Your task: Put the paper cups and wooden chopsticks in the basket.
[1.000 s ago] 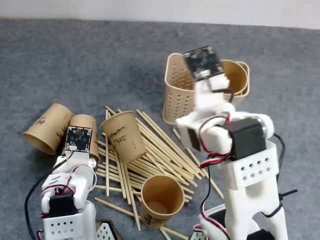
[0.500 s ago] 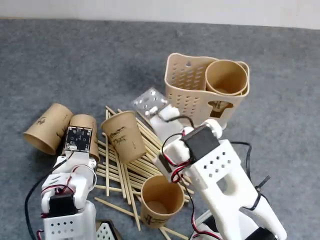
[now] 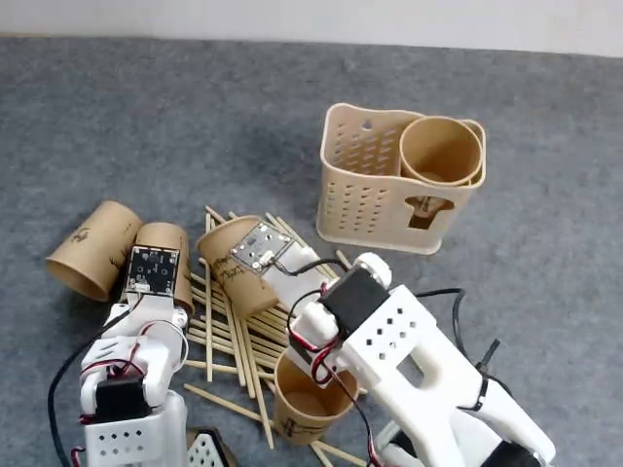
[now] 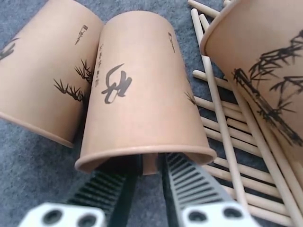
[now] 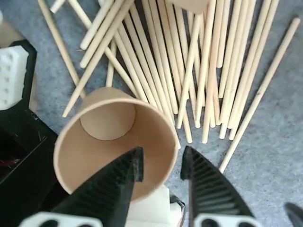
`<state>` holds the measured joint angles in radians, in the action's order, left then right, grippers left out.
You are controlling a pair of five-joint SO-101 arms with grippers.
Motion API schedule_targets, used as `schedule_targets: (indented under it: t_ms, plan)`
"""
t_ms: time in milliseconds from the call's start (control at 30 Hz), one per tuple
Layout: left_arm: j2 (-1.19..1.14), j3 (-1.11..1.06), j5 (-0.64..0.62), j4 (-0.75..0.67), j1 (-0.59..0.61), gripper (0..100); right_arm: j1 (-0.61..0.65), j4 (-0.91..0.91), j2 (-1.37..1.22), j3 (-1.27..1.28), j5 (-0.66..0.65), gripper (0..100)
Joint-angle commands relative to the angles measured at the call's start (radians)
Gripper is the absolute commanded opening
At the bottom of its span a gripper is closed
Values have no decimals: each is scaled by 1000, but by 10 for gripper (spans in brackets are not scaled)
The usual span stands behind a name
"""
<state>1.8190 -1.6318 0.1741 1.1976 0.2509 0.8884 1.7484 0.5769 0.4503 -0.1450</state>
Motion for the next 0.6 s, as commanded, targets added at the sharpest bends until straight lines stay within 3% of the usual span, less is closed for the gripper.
schedule_targets:
  t_ms: [0, 467, 567]
  plan:
    - [8, 10, -2, -21, 12, 74, 15, 10, 21, 8, 11, 154]
    - [8, 10, -2, -21, 12, 74, 7, -124, 22, 209, 15, 151]
    - [8, 10, -2, -21, 12, 74, 7, -124, 22, 209, 17, 95]
